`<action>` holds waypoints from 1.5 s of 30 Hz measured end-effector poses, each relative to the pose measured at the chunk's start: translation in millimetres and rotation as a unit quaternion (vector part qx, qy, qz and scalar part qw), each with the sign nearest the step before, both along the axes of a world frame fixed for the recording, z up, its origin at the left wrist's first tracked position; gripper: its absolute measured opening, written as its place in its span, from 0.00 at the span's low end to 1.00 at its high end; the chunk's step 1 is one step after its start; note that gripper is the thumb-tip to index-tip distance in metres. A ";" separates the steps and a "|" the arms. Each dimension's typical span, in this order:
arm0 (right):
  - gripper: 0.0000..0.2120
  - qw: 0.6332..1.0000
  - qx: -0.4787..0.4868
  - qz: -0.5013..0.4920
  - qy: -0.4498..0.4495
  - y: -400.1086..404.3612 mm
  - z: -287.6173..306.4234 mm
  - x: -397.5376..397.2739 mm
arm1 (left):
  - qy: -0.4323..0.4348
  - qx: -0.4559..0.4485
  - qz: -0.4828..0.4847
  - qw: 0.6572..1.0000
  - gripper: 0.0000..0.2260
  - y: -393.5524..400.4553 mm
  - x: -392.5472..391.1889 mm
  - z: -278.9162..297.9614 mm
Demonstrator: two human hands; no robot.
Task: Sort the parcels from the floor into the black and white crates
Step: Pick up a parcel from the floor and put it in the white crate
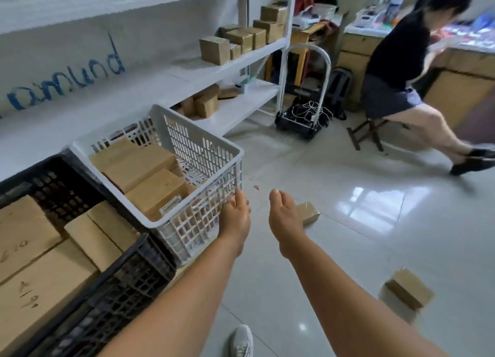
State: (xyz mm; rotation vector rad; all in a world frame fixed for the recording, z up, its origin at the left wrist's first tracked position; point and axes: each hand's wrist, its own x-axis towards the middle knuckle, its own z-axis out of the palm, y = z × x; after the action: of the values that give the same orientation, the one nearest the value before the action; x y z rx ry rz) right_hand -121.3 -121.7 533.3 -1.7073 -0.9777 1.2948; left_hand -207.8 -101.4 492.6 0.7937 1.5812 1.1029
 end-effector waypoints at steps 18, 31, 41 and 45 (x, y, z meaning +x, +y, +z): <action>0.13 0.975 -0.052 -0.212 0.031 114.5 -34.4 109.5 | -0.024 -0.109 -0.181 0.977 0.25 139.3 101.5 -44.5; 0.18 0.972 -0.120 -0.194 0.050 284.8 -111.3 255.0 | -0.034 -0.196 -0.117 0.973 0.23 289.5 206.6 -105.3; 0.13 0.975 -0.187 -0.120 0.028 397.6 -203.5 328.0 | -0.002 -0.267 -0.084 0.960 0.24 391.2 267.6 -192.5; 0.17 0.973 -0.207 -0.103 0.010 431.9 -262.8 337.7 | 0.006 -0.295 -0.086 0.952 0.24 420.8 273.6 -255.5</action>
State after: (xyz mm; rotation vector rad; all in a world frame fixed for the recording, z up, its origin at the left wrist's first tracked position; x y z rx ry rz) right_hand 216.3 310.2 270.6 -2.0416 -0.5209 1.4424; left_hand 65.8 319.3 237.1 0.5154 1.6914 0.4529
